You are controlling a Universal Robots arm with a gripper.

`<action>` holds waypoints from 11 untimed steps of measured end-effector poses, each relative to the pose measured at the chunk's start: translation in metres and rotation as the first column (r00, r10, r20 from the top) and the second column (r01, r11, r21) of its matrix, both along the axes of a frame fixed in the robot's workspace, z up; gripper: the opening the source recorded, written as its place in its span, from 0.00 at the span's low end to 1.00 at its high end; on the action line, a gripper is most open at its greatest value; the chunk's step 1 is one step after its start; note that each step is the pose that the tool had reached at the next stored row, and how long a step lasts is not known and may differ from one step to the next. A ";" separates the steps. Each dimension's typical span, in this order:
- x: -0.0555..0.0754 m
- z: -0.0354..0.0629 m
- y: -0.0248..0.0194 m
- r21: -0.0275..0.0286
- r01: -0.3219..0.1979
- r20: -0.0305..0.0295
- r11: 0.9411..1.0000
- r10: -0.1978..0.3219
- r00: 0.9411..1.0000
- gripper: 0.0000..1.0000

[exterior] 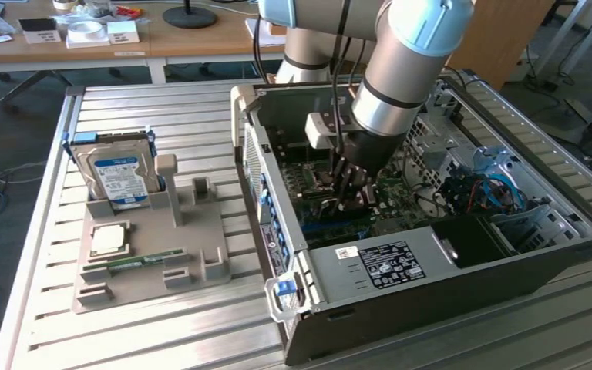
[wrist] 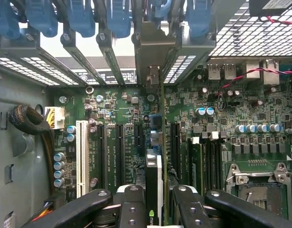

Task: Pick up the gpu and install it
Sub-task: 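Insert the gpu into the slot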

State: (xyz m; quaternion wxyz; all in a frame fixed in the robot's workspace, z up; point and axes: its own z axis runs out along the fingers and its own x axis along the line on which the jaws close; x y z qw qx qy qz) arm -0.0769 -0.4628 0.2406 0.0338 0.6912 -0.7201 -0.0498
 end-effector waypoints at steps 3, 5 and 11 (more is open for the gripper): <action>0.000 0.0000 0.0000 0.000 0.000 0.000 1.000 0.000 1.000 0.27; 0.000 0.0000 0.0000 0.000 0.000 0.000 1.000 0.000 1.000 0.27; 0.000 -0.0012 0.0000 0.000 0.000 0.000 1.000 0.000 1.000 0.27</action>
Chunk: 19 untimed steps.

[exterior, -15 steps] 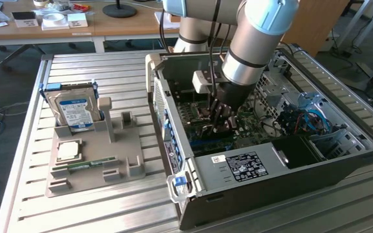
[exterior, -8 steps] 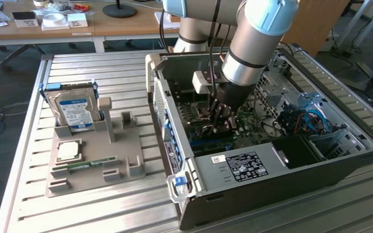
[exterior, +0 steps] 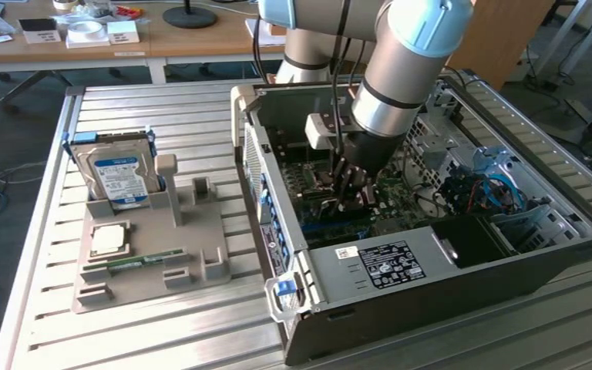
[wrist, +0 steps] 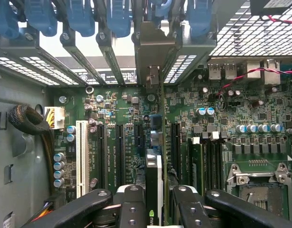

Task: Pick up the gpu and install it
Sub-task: 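Insert the gpu into the slot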

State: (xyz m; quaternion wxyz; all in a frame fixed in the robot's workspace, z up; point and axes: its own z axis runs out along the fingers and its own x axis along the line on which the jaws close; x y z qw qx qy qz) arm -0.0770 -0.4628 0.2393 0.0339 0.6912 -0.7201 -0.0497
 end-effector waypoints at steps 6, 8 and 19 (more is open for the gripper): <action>0.000 -0.0010 0.0000 0.000 0.000 0.000 1.000 0.000 1.000 0.27; 0.000 -0.0010 0.0000 0.000 0.000 0.000 1.000 0.000 1.000 0.27; 0.000 -0.0023 0.0001 0.000 0.000 0.000 1.000 0.000 1.000 0.27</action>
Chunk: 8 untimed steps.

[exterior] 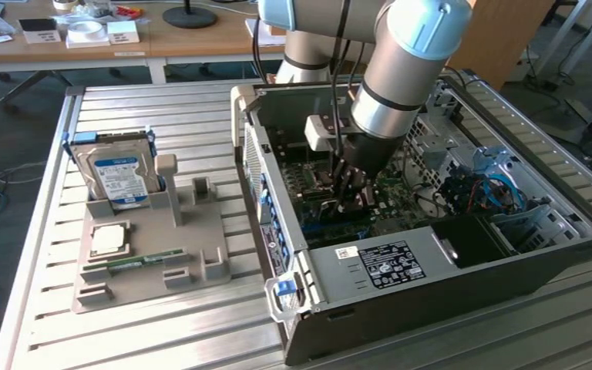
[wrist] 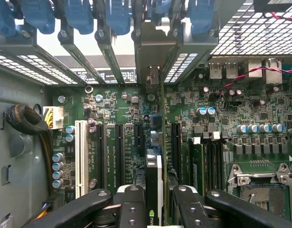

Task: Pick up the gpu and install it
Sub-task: 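Insert the gpu into the slot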

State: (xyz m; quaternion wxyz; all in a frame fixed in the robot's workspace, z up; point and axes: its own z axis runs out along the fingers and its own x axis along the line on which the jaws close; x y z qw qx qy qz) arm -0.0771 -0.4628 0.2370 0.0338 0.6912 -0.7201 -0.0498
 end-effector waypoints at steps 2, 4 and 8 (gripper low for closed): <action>0.000 0.0000 0.0000 0.000 0.000 0.000 1.000 0.000 1.000 0.27; 0.000 0.0000 0.0000 0.000 0.000 0.000 1.000 0.000 1.000 0.27; 0.000 -0.0008 0.0000 -0.001 0.000 0.000 1.000 0.000 1.000 0.27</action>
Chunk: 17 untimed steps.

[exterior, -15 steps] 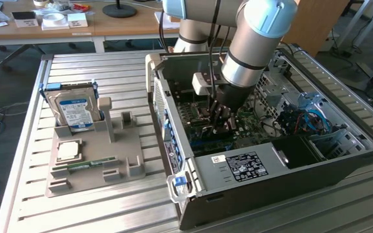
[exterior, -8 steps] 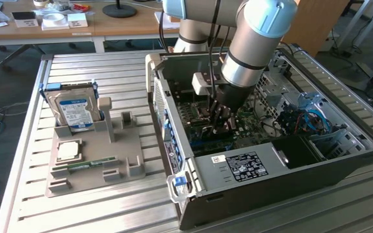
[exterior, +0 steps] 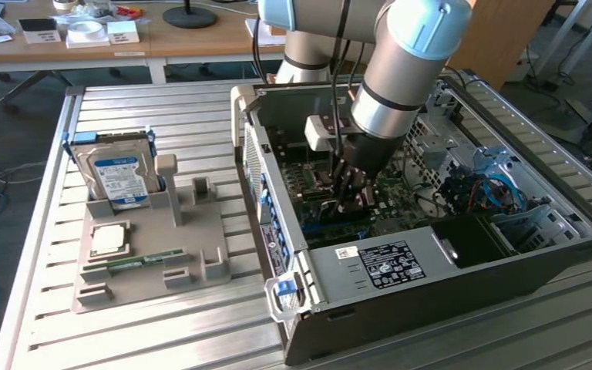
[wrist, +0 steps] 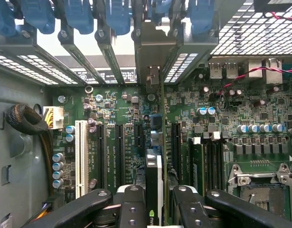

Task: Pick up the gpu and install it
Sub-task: 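Insert the gpu into the slot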

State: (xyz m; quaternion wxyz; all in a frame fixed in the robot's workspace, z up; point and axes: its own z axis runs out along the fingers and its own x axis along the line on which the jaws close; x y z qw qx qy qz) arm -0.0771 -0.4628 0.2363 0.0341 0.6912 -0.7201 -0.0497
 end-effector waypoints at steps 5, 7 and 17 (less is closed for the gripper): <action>0.000 -0.0006 0.0000 0.000 0.000 0.000 1.000 0.000 1.000 0.27; 0.000 -0.0006 0.0000 0.000 0.000 0.000 1.000 0.000 1.000 0.27; 0.000 -0.0007 0.0001 0.001 0.000 0.000 1.000 0.000 1.000 0.33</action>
